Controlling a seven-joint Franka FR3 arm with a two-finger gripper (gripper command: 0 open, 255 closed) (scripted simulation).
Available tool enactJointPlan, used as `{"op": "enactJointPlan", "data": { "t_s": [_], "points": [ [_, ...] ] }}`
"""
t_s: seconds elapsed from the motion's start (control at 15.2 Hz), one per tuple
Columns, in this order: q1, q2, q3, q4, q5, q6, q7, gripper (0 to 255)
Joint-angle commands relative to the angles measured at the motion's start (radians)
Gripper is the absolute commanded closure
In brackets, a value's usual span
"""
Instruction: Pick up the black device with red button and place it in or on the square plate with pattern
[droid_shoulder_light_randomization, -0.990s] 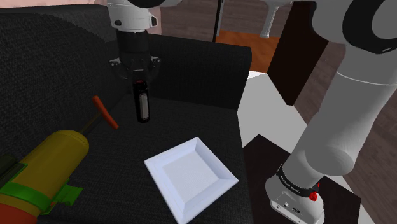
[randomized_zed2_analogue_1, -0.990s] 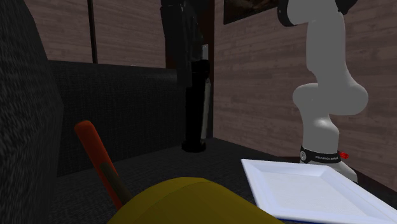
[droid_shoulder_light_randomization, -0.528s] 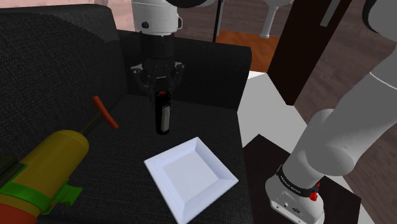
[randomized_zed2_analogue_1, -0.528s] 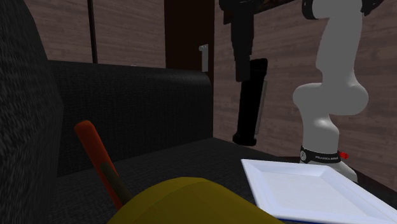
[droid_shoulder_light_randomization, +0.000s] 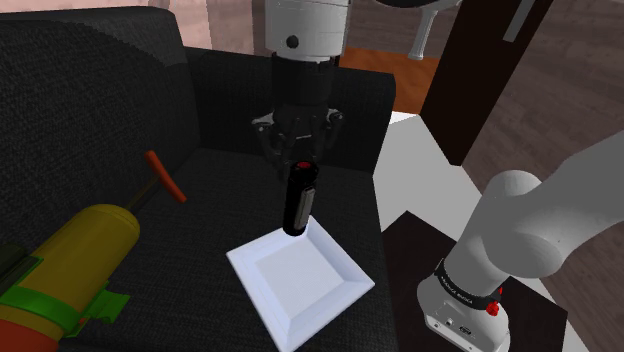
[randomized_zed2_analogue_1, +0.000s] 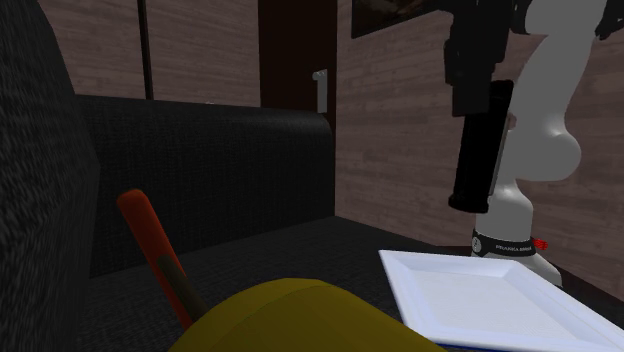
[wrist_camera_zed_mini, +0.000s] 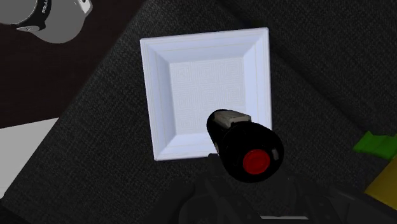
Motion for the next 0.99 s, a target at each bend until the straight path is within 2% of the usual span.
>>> {"op": "enactJointPlan", "data": {
  "t_s": [0.0, 0.92],
  "points": [
    [0.012, -0.040, -0.001, -0.036, 0.016, -0.002, 0.003, 255],
    [0.023, -0.035, 0.032, -0.218, 0.041, 0.185, -0.011, 255]
  ]
}}
